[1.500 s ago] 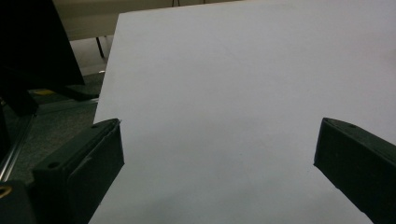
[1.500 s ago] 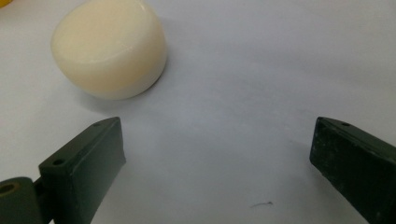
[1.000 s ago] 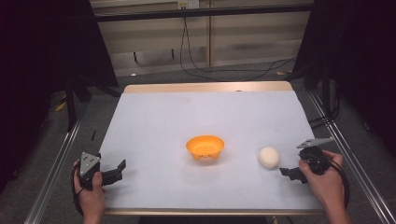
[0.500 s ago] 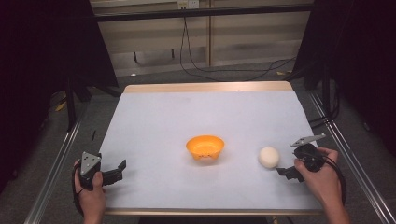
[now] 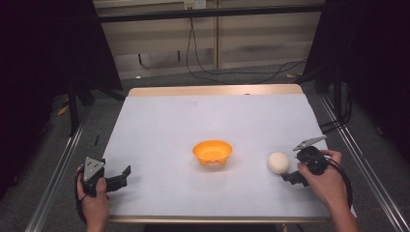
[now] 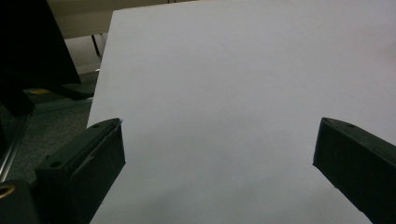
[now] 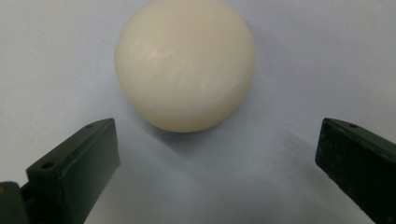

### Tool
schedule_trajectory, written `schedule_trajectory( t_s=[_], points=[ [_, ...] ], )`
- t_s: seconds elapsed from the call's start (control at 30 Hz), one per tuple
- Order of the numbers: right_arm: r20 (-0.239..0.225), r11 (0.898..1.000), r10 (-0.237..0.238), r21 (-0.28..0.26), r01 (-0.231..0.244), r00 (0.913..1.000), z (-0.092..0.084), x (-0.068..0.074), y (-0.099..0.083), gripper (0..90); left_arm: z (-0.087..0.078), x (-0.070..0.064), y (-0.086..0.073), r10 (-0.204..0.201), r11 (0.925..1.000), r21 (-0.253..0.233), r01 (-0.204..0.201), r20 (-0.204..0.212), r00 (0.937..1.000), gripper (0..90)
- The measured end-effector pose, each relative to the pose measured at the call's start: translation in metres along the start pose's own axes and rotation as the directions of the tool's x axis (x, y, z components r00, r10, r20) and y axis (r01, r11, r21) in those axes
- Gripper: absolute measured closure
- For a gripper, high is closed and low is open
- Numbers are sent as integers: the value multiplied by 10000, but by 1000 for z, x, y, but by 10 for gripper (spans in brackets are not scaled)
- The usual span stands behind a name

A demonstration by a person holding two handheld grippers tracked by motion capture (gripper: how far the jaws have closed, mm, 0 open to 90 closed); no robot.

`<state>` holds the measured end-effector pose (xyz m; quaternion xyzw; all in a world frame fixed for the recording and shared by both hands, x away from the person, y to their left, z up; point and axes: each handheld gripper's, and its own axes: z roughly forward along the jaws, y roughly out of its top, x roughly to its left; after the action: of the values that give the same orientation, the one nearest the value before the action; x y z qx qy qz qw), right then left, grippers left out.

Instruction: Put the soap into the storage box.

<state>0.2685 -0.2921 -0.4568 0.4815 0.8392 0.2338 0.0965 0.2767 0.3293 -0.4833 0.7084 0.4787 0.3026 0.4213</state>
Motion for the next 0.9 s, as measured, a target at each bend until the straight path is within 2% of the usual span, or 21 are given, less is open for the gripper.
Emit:
schedule_trajectory(
  t_s=[0.03, 0.13, 0.17, 0.43, 0.6, 0.83, 0.9],
  points=[
    [-8, 9999, -119, -2, 119, 9999, 0, 0, 1, 0, 0, 0, 0, 0, 10000, 0, 0, 0, 10000, 20],
    [-30, 10000, 51, 57, -51, 10000, 1, 3, 5, 0, 0, 0, 0, -10, 10000, 21, 10, 13, 10000, 20],
    [-51, 9999, -117, 21, 117, 9999, 2, 3, 8, 0, 0, 0, 0, 9, 10000, 57, -10, 45, 10000, 20],
    [-179, 9994, -330, 65, 332, 9993, 7, 9, 17, 0, 1, 0, 0, 27, 9999, 111, -28, 76, 10000, 20],
    [-192, 9998, -140, -147, 137, 9997, 8, 12, 21, 0, 1, 0, 0, -7, 10000, 99, 6, 90, 10000, 20],
    [-177, 9995, -304, -49, 303, 9994, 11, 12, 24, 39, 1, 0, 0, -61, 9999, 84, 60, 126, 9999, 20],
    [-129, 10000, -67, -9, 67, 9999, 12, 13, 25, 58, 1, 0, 0, -48, 9999, 92, 47, 137, 9999, 20]
  ],
)
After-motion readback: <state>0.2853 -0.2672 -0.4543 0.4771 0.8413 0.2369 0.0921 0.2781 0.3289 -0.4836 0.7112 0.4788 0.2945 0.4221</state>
